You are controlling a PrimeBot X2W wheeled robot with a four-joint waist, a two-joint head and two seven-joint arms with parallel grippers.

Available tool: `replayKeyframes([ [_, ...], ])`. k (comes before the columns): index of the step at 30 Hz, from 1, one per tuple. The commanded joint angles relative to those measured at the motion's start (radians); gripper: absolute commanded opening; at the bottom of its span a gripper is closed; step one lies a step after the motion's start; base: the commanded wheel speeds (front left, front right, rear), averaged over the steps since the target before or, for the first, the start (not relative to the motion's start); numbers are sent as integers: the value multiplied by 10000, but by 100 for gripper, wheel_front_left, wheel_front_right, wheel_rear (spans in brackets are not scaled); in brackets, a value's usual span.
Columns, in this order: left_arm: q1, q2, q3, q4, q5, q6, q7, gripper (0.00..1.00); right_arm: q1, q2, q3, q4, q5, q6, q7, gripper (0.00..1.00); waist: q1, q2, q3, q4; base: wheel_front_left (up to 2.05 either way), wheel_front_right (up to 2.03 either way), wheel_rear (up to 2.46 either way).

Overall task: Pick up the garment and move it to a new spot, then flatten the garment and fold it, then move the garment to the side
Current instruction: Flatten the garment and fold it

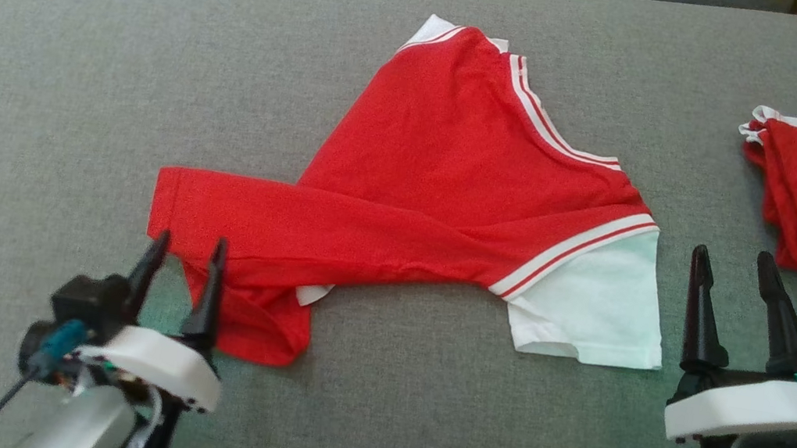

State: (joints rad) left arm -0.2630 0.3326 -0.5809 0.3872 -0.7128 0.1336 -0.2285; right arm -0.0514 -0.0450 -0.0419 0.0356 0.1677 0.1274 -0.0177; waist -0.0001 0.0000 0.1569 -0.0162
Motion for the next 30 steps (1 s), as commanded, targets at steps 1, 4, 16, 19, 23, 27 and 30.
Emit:
replayKeyframes([
  [1, -487, 50, 226, -373, 68, 61, 85, 100, -175, -53, 250, -326, 82, 33, -78, 100, 1, 0, 22, -28, 0, 0, 0],
  [4, -523, -254, -39, -512, -10, 3, 386, 100, -169, -53, 259, -323, 85, 33, -69, 100, 1, 0, 67, -83, 0, 0, 0],
  [16, -408, -535, 229, 698, -769, -83, 653, 100, -297, -53, 210, -282, 100, 33, -99, 100, 1, 0, 276, -201, 0, 0, 0],
  [19, -445, -559, 459, 954, -1028, -145, 583, 100, -320, -53, 193, -268, 99, 33, -102, 100, 1, 0, 313, -205, 0, 0, 0],
  [23, -587, -633, 674, 1167, -1313, -314, 511, 100, -353, -53, 185, -271, 104, 33, -99, 100, 1, 0, 366, -210, 0, 0, 0],
  [27, -892, -672, 832, 1333, -1484, -462, 470, 100, -419, -53, 199, -288, 98, 33, -108, 100, 1, 0, 439, -242, 0, 0, 0],
  [30, -1189, -664, 917, 1449, -1507, -530, 408, 100, -478, -53, 211, -286, 85, 33, -105, 100, 1, 0, 483, -294, 0, 0, 0],
])
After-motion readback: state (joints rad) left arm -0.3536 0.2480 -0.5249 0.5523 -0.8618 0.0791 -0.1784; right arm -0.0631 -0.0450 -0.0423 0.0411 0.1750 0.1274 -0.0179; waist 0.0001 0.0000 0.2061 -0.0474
